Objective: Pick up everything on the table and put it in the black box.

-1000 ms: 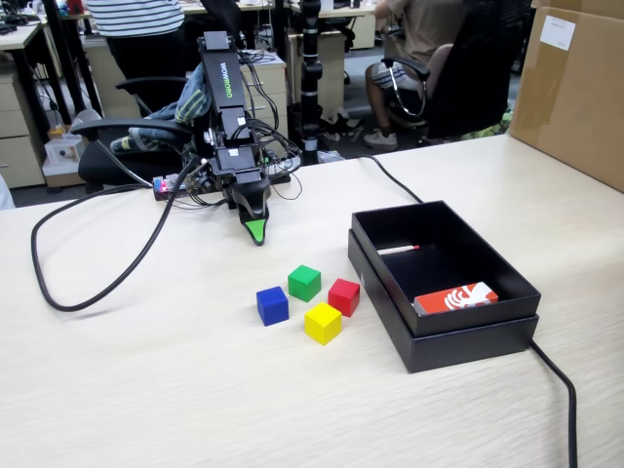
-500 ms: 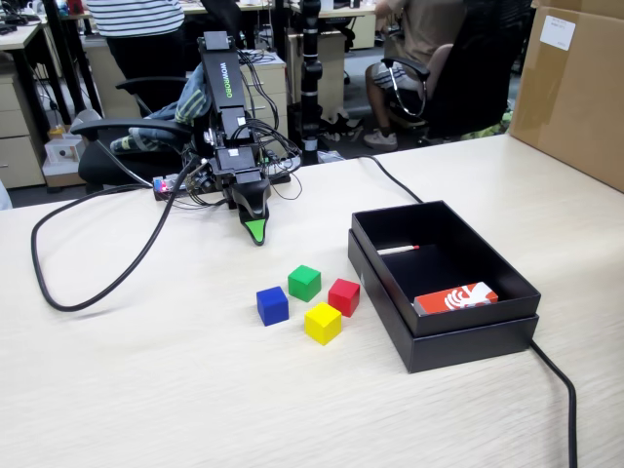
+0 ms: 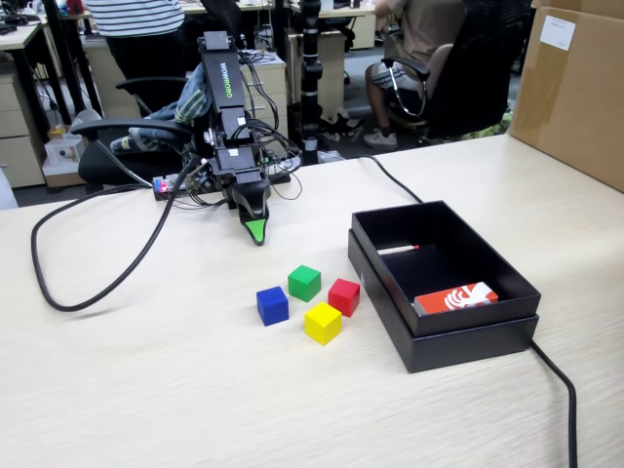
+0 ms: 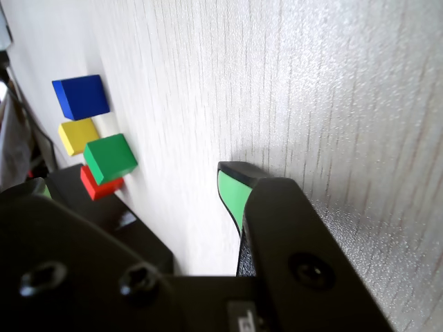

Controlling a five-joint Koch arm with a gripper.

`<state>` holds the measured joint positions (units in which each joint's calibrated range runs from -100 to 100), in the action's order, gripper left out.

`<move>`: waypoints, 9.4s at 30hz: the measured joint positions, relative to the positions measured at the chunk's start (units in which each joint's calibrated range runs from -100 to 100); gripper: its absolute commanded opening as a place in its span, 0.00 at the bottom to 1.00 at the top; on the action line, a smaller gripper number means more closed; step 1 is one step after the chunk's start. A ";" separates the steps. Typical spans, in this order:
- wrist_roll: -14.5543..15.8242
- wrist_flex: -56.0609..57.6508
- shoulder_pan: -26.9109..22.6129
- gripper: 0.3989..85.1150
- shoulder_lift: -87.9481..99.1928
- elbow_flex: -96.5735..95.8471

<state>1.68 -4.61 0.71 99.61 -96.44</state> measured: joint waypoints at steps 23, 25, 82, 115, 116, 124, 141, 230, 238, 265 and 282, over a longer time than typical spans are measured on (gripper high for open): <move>-0.05 0.00 -0.29 0.57 0.00 0.00; -0.05 0.00 -0.34 0.57 0.00 0.00; 0.54 42.90 1.32 0.56 -9.97 36.88; -2.00 53.89 2.30 0.46 -93.72 96.49; -2.00 53.89 2.30 0.46 -94.89 97.31; -2.05 53.89 2.34 0.13 -101.75 102.24; 2.54 67.91 -14.02 0.13 -77.93 121.41; 3.42 73.02 -5.47 0.19 -90.61 110.63; 3.61 74.49 -12.36 0.19 -84.79 133.36; 5.67 76.89 -13.33 0.48 -101.49 141.40; -3.47 77.20 -0.98 0.52 -107.83 136.10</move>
<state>-1.78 72.59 -0.27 -8.22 39.66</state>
